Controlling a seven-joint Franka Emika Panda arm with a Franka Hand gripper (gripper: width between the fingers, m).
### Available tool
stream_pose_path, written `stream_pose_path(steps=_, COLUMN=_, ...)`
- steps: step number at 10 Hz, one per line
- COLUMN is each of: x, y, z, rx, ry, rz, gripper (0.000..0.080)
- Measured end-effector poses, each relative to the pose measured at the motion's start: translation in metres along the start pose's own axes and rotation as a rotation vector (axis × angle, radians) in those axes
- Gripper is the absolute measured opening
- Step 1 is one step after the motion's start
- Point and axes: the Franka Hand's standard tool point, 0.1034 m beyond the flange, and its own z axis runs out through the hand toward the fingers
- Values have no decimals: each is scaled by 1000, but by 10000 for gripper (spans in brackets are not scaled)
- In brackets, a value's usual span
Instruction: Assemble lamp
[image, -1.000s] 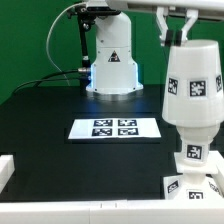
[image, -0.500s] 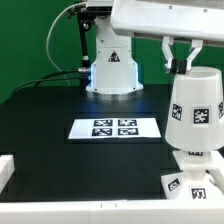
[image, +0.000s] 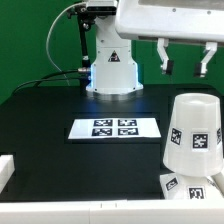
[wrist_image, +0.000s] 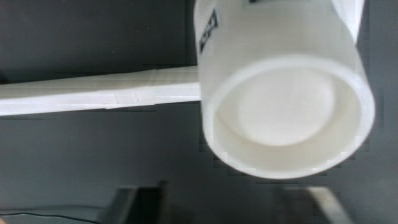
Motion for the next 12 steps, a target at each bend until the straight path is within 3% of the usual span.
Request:
stream_pose_path(steps=1, x=3, y=5, z=-12, rx=14, ry=-28, rz=-9, gripper=470)
stream_pose_path(steps=2, x=8, y=10, z=-29, rx=47, ry=-54, rz=7, gripper=603)
stream_pose_path(steps=3, x=10, y=14, z=-39, rx=82, ry=-76, rz=12, gripper=603)
stream_pose_path(steps=4, x=12, y=20, z=-46, rx=114, ry=-91, rz=16, gripper=679)
stream_pose_path(steps=6, x=12, y=33, z=-44, rx=161, ry=-103, rz=13, gripper=693)
stream_pose_path(steps=8, x=-1, y=31, z=-34, rx=160, ry=-120, rz=18, gripper=698)
stream_pose_path(steps=12, x=1, y=31, z=-34, rx=160, ry=-118, rz=17, gripper=698)
